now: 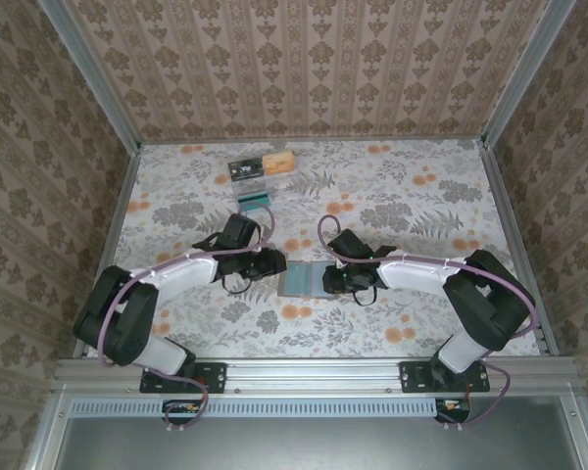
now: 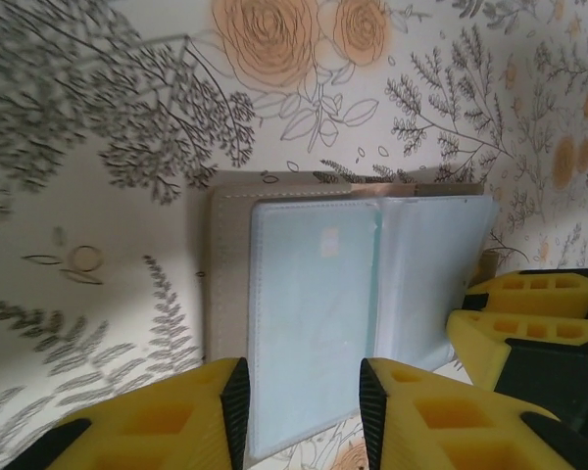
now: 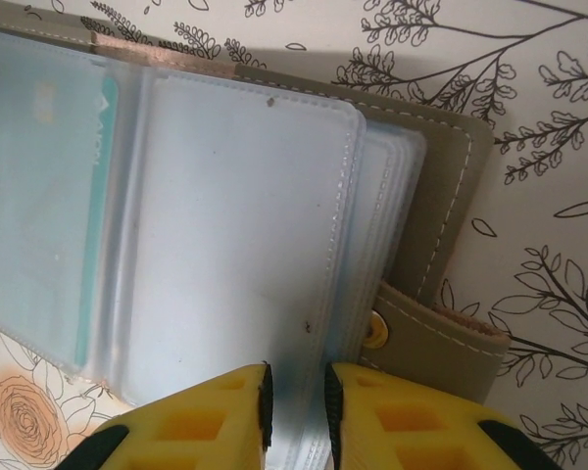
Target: Take the credit cards out of the card holder
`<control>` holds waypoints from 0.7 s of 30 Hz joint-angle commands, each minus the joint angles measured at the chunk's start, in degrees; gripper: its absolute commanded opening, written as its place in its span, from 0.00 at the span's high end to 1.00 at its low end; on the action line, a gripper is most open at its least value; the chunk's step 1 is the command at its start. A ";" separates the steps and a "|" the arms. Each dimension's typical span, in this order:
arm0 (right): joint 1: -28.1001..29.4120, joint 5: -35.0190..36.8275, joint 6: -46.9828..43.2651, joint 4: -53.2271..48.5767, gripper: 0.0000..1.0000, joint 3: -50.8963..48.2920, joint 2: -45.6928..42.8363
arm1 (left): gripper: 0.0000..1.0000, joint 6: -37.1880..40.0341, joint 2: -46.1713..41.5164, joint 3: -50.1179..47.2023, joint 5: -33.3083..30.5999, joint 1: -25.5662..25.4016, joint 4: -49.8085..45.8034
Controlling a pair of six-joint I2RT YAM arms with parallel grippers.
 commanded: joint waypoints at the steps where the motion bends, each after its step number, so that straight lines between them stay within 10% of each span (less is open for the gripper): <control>1: 0.33 1.29 0.28 -0.22 0.74 0.01 1.58 | 0.63 -2.13 2.18 -0.11 3.59 -0.91 3.71; 21: 0.35 0.85 0.73 0.00 0.74 -0.17 1.68 | 0.62 -1.47 9.00 1.43 5.08 -2.60 3.12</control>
